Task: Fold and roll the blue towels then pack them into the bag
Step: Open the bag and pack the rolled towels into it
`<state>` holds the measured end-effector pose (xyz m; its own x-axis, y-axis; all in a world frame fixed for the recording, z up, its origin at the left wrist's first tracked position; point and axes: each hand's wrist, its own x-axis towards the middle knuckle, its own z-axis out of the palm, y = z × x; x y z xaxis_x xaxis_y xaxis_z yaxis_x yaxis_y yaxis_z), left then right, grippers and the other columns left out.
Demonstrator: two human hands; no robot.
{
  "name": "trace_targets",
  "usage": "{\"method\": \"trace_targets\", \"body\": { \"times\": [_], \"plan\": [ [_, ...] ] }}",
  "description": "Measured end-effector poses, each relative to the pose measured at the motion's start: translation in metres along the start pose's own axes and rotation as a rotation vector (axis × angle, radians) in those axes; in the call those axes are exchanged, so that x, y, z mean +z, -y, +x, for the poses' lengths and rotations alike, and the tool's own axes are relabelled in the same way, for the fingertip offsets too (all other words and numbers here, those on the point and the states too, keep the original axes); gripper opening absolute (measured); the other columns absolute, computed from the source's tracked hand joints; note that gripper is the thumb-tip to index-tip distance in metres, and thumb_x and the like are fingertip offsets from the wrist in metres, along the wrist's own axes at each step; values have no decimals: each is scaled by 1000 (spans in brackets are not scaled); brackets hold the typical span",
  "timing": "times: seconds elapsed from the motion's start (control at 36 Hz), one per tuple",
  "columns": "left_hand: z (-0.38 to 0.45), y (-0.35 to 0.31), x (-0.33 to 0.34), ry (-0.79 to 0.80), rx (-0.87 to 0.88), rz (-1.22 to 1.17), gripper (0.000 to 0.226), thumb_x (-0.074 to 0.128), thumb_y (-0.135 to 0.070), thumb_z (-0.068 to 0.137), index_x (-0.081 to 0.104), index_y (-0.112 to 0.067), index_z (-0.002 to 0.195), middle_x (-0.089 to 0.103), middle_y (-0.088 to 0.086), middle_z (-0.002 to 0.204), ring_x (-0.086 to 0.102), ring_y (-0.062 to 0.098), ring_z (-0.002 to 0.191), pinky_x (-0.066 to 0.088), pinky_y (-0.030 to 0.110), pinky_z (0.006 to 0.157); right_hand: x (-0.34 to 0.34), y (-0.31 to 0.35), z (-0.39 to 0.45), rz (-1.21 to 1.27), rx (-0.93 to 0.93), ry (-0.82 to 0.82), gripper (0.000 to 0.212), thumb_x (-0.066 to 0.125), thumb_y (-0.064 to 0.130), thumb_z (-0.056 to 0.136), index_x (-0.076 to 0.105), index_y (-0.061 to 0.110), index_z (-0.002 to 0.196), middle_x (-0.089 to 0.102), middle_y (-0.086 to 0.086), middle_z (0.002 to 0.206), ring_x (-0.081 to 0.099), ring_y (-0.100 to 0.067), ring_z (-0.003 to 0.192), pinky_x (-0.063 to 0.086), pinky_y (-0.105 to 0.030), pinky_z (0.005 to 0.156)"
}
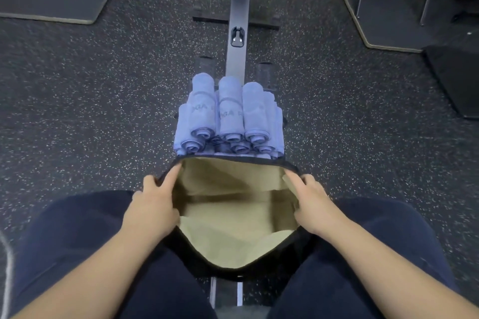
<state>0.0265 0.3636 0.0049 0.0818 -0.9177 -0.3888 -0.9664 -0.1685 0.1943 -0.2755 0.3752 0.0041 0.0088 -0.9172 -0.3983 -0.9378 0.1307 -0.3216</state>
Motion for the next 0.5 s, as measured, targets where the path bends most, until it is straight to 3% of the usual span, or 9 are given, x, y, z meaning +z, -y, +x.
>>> {"method": "trace_targets", "body": {
  "times": [0.11, 0.19, 0.28, 0.42, 0.5],
  "plan": [
    [8, -5, -5, 52, -57, 61, 94, 52, -17, 84, -10, -50, 145, 32, 5, 110, 46, 27, 72, 40, 34, 67, 1, -5, 2, -17, -11, -18, 85, 45, -6, 78, 20, 36, 147, 35, -2, 122, 36, -21, 100, 32, -26, 82],
    [12, -6, 2, 92, -50, 55, 96, 47, -9, 86, -18, -48, 145, 37, 11, 126, 57, 30, 86, 42, 35, 71, -2, -6, 4, 0, -21, -16, 86, 45, -6, 78, 18, 38, 147, 36, -1, 121, 33, -17, 96, 34, -26, 82],
    [20, -10, 2, 147, -32, -36, 105, 50, -3, 80, -19, -49, 144, 30, 9, 140, 60, 34, 104, 48, 40, 85, -5, -2, 6, 40, -27, 3, 94, 46, -6, 76, 10, 41, 149, 35, 1, 118, 36, -19, 101, 38, -29, 89],
    [31, -13, 4, 196, 51, -126, 111, 50, 4, 71, -12, -50, 145, 6, -1, 154, 60, 30, 104, 49, 36, 87, -2, -3, 16, 72, 16, 21, 102, 49, -4, 78, -7, 44, 148, 32, 0, 114, 40, -24, 107, 39, -34, 94],
    [34, -10, 5, 230, 49, -180, 119, 58, 7, 65, -7, -51, 144, 1, -3, 154, 60, 28, 102, 52, 36, 84, -7, -1, 28, 142, 27, 28, 96, 53, 2, 80, 2, 44, 149, 32, 0, 115, 39, -23, 109, 36, -30, 93]
  ]
}}
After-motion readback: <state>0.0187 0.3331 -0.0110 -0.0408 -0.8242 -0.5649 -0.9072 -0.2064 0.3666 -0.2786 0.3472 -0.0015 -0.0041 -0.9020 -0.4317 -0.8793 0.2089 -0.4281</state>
